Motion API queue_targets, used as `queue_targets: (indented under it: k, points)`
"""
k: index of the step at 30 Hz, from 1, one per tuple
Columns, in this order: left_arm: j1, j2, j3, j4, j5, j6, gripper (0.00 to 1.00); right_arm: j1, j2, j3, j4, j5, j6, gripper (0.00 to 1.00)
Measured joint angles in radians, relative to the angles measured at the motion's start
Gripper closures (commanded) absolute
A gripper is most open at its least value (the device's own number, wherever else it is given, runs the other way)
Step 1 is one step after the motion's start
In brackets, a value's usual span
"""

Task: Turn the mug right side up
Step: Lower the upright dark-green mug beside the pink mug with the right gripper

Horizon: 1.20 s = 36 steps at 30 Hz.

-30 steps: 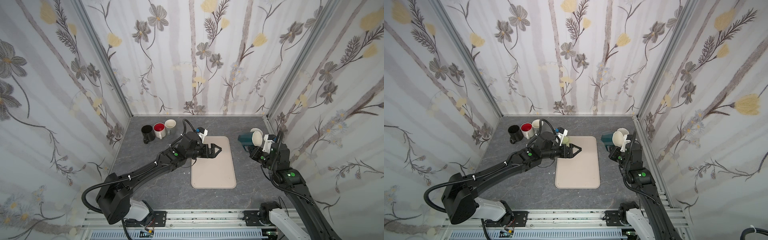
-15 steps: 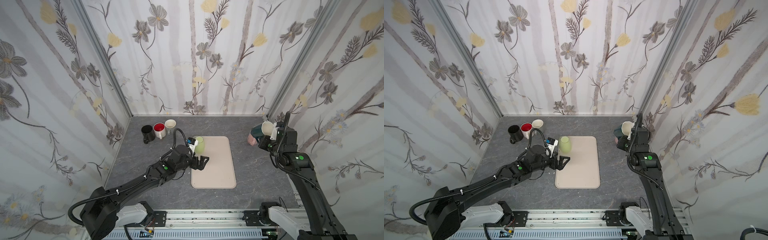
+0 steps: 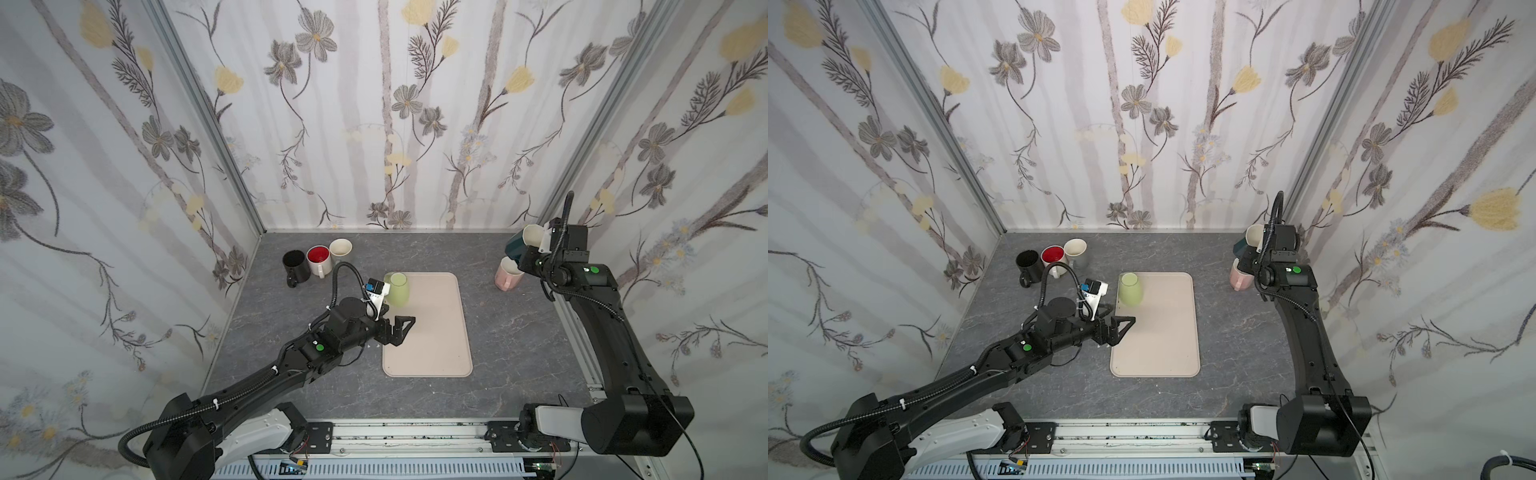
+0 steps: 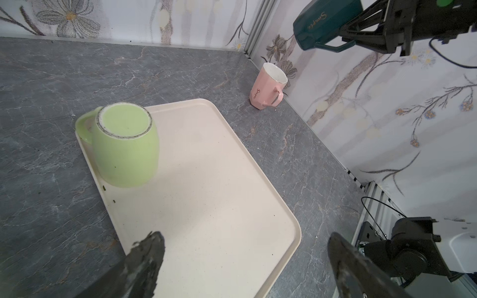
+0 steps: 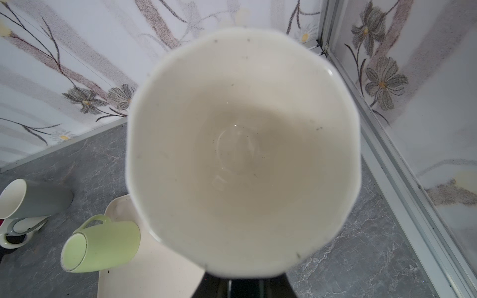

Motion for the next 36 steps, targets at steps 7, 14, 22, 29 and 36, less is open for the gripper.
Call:
queue_targets:
  k: [7, 14, 22, 29, 36]
  points:
    - [0.000, -0.050, 0.003, -0.023, -0.034, -0.022, 0.00, 0.060, 0.198, 0.118, 0.002, -0.040, -0.008, 1.00]
    - [0.000, -0.063, 0.010, -0.047, -0.055, -0.042, 0.00, 0.098, 0.338, 0.175, -0.021, -0.011, -0.034, 1.00]
    - [0.000, -0.048, 0.043, -0.078, -0.077, -0.048, 0.00, 0.136, 0.444, 0.206, -0.033, -0.009, -0.043, 1.00]
    - [0.000, -0.043, 0.050, -0.096, -0.090, -0.048, 0.00, 0.141, 0.533, 0.232, -0.048, 0.067, -0.069, 1.00]
    - [0.000, -0.037, 0.050, -0.100, -0.101, -0.048, 0.00, 0.142, 0.573, 0.238, -0.053, 0.128, -0.087, 1.00]
